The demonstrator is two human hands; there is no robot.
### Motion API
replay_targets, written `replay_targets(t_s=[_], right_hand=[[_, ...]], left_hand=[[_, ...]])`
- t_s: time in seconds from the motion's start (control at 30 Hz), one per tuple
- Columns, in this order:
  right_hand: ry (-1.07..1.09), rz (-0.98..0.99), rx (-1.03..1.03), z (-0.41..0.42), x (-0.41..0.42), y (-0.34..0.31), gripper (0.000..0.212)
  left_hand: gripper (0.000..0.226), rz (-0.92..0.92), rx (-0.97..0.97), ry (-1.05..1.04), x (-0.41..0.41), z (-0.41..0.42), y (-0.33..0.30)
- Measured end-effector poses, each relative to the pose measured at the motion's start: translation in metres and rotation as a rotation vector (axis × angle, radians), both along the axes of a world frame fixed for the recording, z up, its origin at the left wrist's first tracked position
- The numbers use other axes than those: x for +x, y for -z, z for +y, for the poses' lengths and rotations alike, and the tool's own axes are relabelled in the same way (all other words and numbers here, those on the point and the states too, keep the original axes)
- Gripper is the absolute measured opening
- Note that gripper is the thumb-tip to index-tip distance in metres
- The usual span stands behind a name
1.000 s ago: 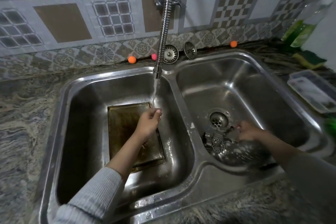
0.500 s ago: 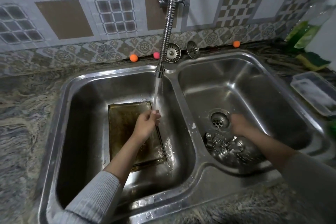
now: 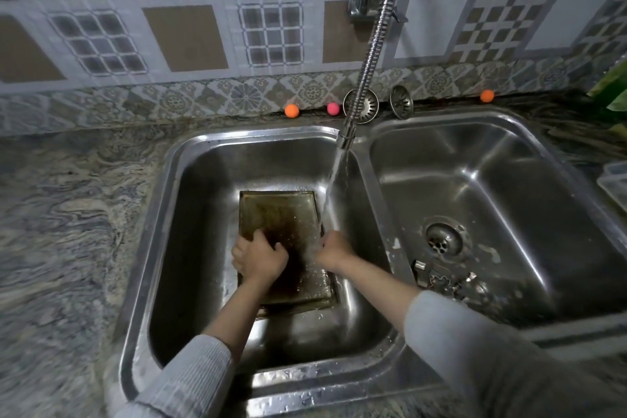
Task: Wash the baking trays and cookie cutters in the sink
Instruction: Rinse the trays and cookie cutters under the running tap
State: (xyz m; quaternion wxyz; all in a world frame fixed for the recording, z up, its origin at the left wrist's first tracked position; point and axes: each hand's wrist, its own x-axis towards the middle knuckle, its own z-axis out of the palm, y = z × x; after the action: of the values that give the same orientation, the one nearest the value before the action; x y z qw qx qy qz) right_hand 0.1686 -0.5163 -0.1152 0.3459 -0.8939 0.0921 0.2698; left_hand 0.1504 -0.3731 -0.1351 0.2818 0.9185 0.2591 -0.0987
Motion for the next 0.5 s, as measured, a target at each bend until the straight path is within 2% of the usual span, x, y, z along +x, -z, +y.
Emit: replay_targets(t_s=[0.1,0.2,0.27,0.33,0.5], right_hand=[[0.041,-0.024,-0.071,0.006,0.000,0.019,0.014],[0.116,-0.012,-0.085,0.010,0.003,0.025,0.023],[0.207,0.018,-0.036,0.013,0.005,0.026,0.004],[0.305,0.037,0.020,0.017,0.005,0.026,0.022],[0.474,0.090,0.189,0.019,0.008,0.028,0.020]], left_hand=[[0.040,0.057,-0.014,-0.029,-0.003,0.012,0.003],[0.037,0.018,-0.059,-0.041,-0.003,0.018,0.005],[0.033,-0.022,-0.067,-0.058,-0.002,0.018,0.002],[0.034,-0.061,-0.058,-0.077,-0.002,0.021,-0.004],[0.051,-0.262,-0.168,-0.078,-0.007,0.033,-0.019]])
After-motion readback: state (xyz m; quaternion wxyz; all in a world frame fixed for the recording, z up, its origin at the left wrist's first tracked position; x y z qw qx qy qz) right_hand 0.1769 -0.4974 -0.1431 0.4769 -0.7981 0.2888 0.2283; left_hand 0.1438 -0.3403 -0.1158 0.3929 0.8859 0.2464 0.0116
